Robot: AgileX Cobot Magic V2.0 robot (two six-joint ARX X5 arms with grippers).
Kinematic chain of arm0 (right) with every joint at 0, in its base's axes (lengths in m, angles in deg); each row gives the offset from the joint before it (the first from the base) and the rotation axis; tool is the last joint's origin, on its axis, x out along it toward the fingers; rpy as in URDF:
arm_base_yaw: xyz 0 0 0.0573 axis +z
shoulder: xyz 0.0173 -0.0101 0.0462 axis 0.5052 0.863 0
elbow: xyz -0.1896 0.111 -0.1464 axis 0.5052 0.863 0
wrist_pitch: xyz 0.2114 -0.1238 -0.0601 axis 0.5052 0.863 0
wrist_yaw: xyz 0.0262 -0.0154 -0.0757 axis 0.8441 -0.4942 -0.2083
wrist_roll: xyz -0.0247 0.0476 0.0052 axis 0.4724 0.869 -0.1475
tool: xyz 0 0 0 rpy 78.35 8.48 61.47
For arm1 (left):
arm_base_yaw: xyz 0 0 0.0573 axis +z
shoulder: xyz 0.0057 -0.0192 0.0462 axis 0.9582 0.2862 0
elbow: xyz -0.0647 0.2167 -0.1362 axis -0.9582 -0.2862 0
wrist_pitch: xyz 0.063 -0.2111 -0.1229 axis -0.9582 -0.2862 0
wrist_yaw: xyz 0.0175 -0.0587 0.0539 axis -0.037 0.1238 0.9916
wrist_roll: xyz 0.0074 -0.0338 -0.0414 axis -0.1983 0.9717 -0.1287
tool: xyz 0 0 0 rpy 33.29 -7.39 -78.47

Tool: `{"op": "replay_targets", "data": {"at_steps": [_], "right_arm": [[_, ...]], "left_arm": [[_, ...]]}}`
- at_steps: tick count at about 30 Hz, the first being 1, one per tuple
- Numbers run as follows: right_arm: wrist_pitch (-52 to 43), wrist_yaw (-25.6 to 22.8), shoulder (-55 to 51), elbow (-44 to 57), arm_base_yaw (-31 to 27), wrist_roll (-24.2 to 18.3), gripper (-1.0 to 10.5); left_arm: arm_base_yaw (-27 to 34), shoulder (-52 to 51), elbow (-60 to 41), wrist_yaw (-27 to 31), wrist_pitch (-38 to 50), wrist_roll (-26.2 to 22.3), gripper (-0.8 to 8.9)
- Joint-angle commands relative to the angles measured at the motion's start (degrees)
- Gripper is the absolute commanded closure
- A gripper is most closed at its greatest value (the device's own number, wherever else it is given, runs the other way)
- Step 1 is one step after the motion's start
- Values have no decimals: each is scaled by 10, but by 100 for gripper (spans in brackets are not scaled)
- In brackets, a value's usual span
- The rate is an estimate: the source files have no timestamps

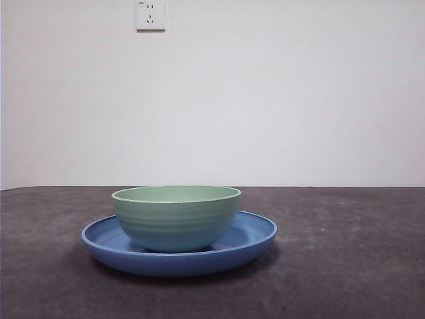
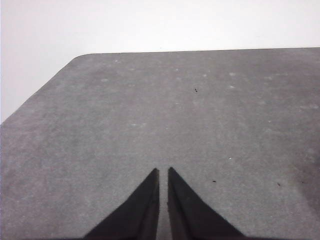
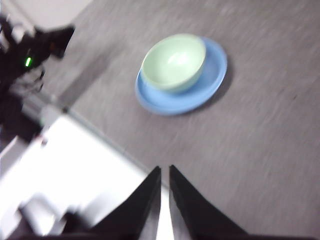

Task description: Place the green bowl on the blue plate

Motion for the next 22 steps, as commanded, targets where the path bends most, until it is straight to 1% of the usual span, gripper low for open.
{"op": "replay_targets", "data": {"at_steps": [1, 4, 6, 9, 12, 14, 16, 18, 21, 22], "right_arm": [[-90, -1, -2, 40, -45, 3, 923], [-244, -1, -13, 117, -104, 0, 923], [-369, 0, -26, 177, -140, -4, 923], [-543, -2, -50, 264, -184, -6, 923], [-678, -5, -81, 339, -217, -16, 923], [-738, -5, -101, 379, -233, -31, 923], [-779, -11, -121, 415, -247, -59, 923], [-782, -30, -141, 444, -259, -89, 923], [-768, -53, -158, 479, -271, -118, 923], [-760, -64, -161, 488, -274, -120, 923]], "left_arm": [[1, -1, -12, 3, -2, 3, 785], [1, -1, -12, 3, -2, 3, 786], [1, -1, -12, 3, -2, 3, 785], [1, -1, -12, 3, -2, 3, 785], [1, -1, -12, 3, -2, 3, 785], [1, -1, -12, 3, -2, 3, 785], [1, -1, -12, 3, -2, 3, 785], [1, -1, -12, 3, -2, 3, 785], [1, -1, -12, 3, -2, 3, 785], [1, -1, -12, 3, -2, 3, 785]]}}
